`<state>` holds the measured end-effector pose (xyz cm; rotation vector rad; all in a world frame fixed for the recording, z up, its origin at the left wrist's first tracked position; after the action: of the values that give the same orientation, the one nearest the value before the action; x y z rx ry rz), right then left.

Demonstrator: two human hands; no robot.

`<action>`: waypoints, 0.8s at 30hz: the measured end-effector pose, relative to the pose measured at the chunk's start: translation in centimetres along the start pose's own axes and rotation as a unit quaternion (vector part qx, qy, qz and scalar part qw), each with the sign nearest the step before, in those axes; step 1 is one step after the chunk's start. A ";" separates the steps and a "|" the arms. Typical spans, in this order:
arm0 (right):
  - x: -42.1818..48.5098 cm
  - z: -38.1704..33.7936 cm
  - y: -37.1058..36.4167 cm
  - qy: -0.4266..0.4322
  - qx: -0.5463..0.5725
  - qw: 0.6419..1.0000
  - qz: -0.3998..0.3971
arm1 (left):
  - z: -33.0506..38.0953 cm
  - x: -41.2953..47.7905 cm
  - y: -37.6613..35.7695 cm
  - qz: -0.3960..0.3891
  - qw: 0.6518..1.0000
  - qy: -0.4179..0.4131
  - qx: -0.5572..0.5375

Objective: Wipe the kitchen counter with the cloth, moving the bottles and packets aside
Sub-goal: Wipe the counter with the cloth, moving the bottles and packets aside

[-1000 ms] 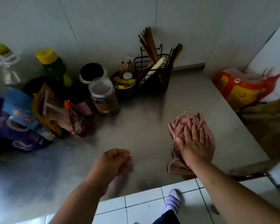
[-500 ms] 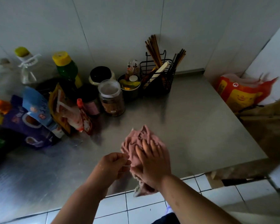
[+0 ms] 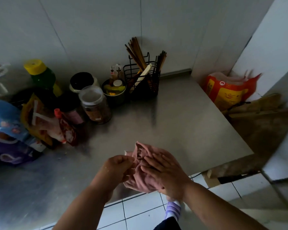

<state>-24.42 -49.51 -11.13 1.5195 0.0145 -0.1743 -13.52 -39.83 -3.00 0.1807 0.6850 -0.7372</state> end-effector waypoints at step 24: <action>-14.2 23.8 -2.9 -0.239 -0.044 0.944 -0.223 | 1.2 4.1 -7.2 -0.041 0.998 0.015 0.044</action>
<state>-41.19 -71.83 -11.09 1.3328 -0.0209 -0.8920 -15.61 -47.88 -4.12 0.2451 0.6930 -0.8456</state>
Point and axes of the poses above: each hand's wrist, its own x-axis towards the middle knuckle, its own y-axis out of the back of the hand, z = x × y, the point moved 10 cm from there along x, towards the middle knuckle, and after that the axes turned 15 degrees about -x, right-handed, at the moved point
